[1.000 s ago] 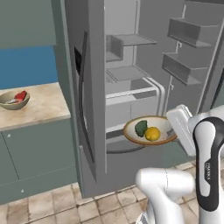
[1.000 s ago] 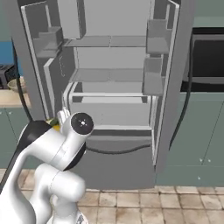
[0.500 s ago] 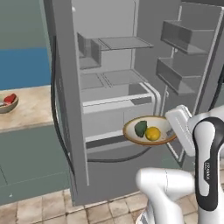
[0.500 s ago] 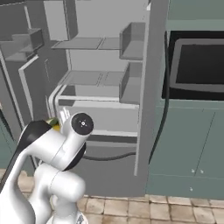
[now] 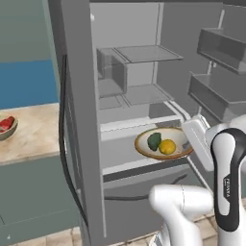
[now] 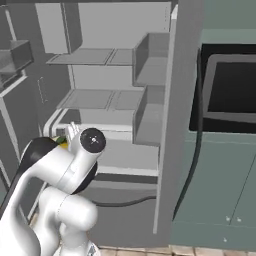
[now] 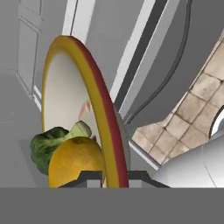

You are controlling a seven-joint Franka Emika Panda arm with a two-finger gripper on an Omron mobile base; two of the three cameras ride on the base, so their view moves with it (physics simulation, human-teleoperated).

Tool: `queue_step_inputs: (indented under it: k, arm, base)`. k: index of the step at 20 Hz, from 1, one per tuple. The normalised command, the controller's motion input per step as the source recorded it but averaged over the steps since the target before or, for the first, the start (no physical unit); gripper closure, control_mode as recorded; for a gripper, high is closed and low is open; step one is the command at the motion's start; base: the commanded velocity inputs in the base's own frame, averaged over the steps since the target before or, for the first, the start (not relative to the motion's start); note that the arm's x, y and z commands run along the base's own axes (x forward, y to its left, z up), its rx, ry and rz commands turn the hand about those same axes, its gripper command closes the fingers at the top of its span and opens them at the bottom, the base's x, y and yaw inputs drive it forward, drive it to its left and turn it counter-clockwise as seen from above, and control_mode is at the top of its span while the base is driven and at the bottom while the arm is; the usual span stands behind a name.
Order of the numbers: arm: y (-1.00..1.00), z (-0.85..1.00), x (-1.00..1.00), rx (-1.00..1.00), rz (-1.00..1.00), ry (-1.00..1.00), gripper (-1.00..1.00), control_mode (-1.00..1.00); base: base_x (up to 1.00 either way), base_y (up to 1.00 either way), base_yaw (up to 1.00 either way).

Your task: Place the bowl with the broccoli and lemon on the second highest shelf of the fridge. Place the bowl with the fish and steak on the top shelf of the fridge.

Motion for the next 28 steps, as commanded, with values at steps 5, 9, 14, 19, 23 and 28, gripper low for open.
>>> queue_step_inputs:
  k: [5, 9, 14, 19, 23, 28]
  arm:
    - [0.0, 0.0, 0.0, 0.0, 0.0, 0.0, 1.0, 1.0]
    - [0.0, 0.0, 0.0, 0.0, 0.0, 0.0, 1.0, 1.0]
    - [0.11, 0.09, 0.52, -0.02, -0.07, -0.07, 1.0, -1.0]
    - [0.02, 0.08, 1.0, 0.0, -0.15, -0.08, 1.0, -1.0]
    - [0.05, 0.0, 1.0, 0.0, -0.1, -0.09, 1.0, -1.0]
    - [0.17, 0.0, 1.0, 0.0, -0.08, -0.05, 1.0, -1.0]
  base:
    - [0.72, 0.15, 0.0]
    - [0.79, 0.11, 0.0]
    - [0.31, 0.13, -0.01]
    - [0.0, 0.0, 0.0]
    - [0.0, 0.0, 0.0]
    - [0.0, 0.0, 0.0]
